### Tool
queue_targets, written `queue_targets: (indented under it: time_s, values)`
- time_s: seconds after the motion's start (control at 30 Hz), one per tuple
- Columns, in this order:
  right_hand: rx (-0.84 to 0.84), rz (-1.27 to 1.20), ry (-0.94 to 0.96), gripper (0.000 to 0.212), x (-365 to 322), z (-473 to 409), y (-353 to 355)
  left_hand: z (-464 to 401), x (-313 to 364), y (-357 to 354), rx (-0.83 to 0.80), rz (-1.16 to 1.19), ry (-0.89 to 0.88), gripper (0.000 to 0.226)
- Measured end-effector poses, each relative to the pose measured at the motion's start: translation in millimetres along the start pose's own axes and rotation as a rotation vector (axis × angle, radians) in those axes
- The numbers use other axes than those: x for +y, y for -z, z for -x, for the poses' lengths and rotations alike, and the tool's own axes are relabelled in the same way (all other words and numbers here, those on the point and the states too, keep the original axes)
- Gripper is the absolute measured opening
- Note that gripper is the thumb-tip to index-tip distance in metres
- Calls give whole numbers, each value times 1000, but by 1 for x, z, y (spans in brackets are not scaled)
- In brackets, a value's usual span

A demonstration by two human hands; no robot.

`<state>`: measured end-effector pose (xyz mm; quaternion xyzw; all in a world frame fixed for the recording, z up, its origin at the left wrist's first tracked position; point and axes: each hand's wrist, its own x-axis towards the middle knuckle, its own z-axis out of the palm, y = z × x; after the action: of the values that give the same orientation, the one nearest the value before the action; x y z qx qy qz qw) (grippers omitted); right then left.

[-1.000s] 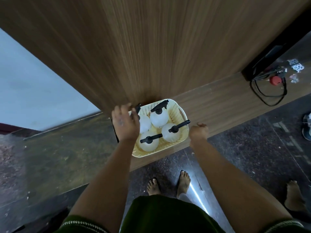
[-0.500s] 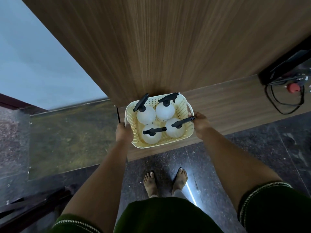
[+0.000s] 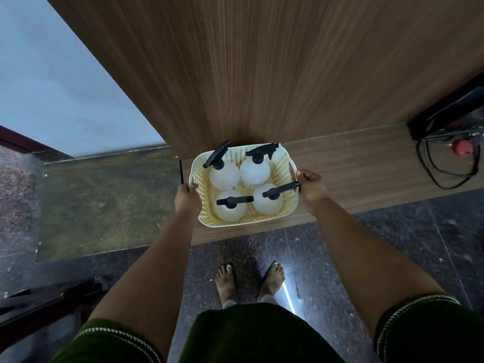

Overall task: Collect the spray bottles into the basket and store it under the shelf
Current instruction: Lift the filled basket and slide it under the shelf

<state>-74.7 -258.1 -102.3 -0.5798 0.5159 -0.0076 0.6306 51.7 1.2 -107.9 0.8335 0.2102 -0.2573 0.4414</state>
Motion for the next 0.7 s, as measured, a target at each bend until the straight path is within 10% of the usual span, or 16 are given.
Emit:
queue_targets:
  time_s: [0.7]
  values:
    - [-46,-325,61,23,44,96,52,107,-64,25,28,53,-152,28]
